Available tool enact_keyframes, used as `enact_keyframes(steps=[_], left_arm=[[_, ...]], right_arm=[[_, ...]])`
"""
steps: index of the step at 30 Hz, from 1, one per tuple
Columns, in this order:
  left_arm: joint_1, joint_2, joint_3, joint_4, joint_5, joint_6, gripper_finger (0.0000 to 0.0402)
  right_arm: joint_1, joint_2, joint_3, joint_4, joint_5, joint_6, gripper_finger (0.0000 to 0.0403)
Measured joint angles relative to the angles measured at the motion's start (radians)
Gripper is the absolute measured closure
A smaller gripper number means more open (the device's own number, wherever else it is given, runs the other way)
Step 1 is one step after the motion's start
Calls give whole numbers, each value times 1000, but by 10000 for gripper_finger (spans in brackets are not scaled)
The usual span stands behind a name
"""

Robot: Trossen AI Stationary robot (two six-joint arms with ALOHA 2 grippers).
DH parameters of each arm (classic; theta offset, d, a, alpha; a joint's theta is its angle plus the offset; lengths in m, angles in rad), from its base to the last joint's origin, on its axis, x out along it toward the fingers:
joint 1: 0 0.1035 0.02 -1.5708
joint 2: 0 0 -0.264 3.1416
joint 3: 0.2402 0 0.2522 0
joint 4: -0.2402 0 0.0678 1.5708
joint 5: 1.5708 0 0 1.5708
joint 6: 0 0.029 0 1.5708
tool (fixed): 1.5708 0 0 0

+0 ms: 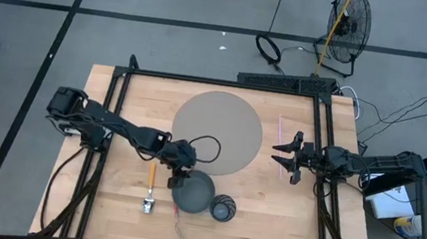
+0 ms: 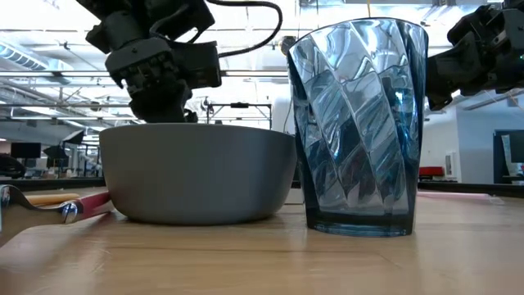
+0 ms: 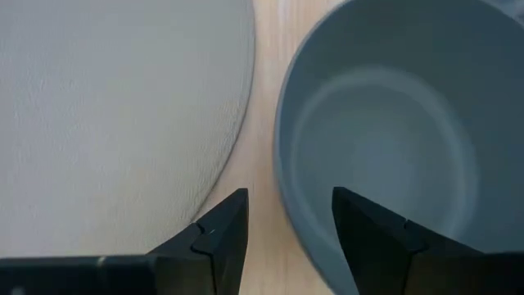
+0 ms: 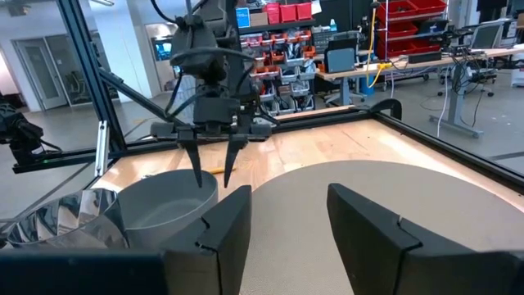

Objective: Pick & Place Utensil
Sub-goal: Put the dark blue bowl on the center gray placemat

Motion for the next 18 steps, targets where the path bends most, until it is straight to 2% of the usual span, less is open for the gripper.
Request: enact_keyframes(steps=[12,18], left_arm=[[0,1,1,-12,0,-11,221],[0,1,1,-23,0,-12,266]], right_arm=[[0,0,0,-2,0,3,248],[0,0,0,-2,0,3,248]])
